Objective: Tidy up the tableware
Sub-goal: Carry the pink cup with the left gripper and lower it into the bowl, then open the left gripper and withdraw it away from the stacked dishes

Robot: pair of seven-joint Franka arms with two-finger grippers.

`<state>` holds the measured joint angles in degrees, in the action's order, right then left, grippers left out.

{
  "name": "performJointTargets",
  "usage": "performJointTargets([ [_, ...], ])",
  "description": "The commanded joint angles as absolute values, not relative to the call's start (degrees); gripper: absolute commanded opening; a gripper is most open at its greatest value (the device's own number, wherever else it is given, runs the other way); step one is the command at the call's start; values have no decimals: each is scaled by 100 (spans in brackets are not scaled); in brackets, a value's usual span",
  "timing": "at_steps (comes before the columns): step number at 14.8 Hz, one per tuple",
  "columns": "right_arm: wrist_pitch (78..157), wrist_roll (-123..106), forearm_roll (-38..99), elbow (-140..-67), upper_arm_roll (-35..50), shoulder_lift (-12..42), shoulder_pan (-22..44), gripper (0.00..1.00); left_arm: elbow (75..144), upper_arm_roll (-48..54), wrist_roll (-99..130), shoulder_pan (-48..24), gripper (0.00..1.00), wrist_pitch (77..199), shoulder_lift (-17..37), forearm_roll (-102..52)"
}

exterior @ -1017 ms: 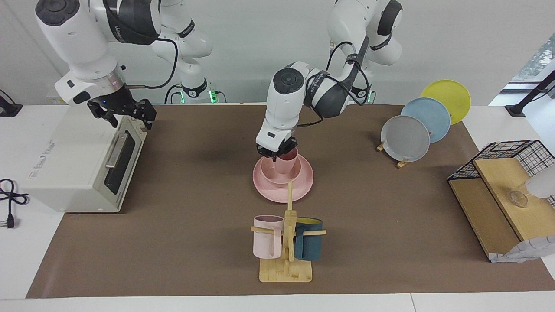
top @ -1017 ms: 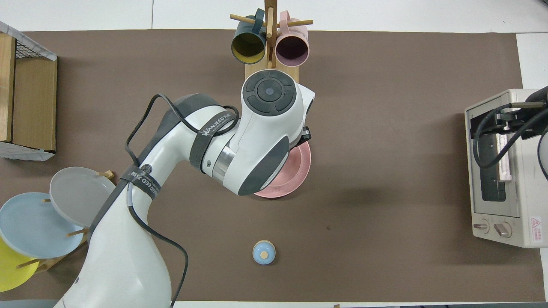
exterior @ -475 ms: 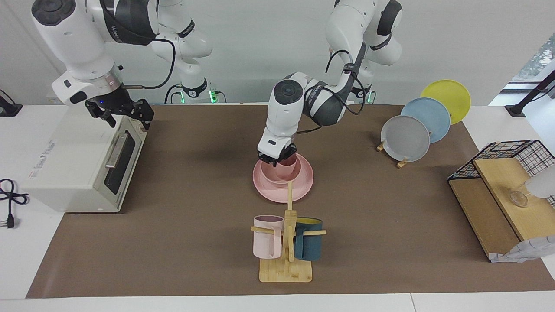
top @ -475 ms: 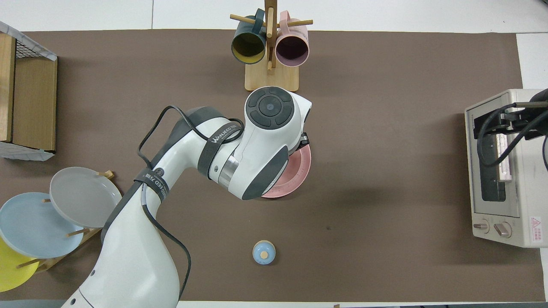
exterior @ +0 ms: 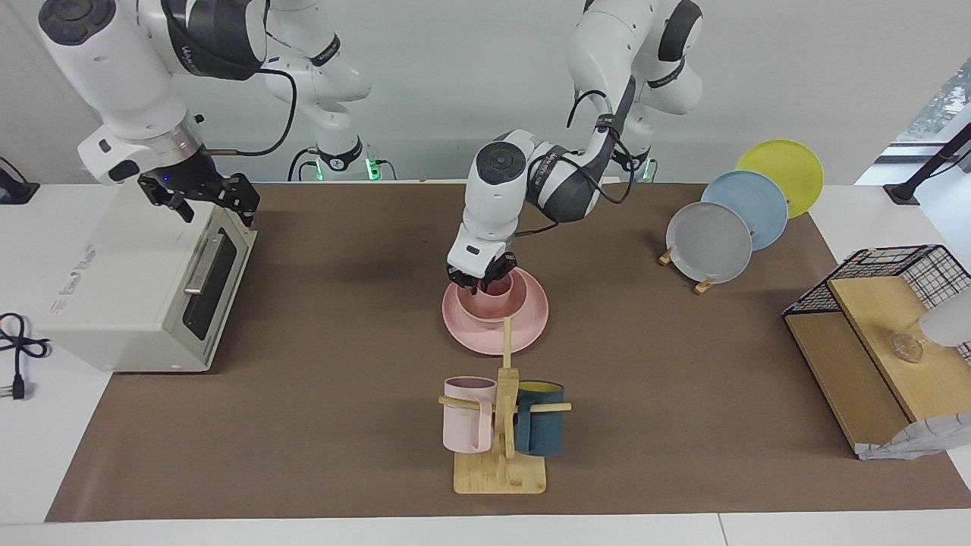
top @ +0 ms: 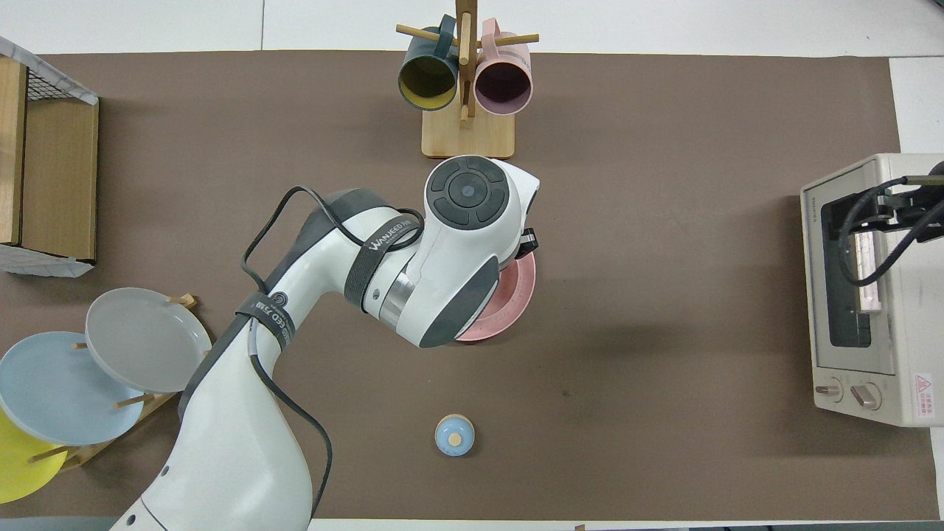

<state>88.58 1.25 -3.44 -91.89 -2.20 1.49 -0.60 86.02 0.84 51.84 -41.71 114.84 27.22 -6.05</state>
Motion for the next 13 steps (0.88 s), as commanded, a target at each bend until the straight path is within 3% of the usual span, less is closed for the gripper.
performJointTargets([
  [1, 8807, -18, -246, -9211, -149, 88, -158, 100, 8728, -9, 5256, -4228, 100, 11470, 2575, -536],
  [4, 8798, -26, -246, -9246, -149, 70, -105, 100, 8640, -96, 5003, -3983, 100, 10979, 2208, -536],
  [7, 8807, -18, -246, -9246, -149, 70, -132, 100, 8613, -105, 4301, -3246, 100, 10224, 1558, -536],
  [13, 8807, -18, -246, -9246, -149, 70, -132, 100, 8692, -105, 917, -873, 100, 8562, 265, -527],
])
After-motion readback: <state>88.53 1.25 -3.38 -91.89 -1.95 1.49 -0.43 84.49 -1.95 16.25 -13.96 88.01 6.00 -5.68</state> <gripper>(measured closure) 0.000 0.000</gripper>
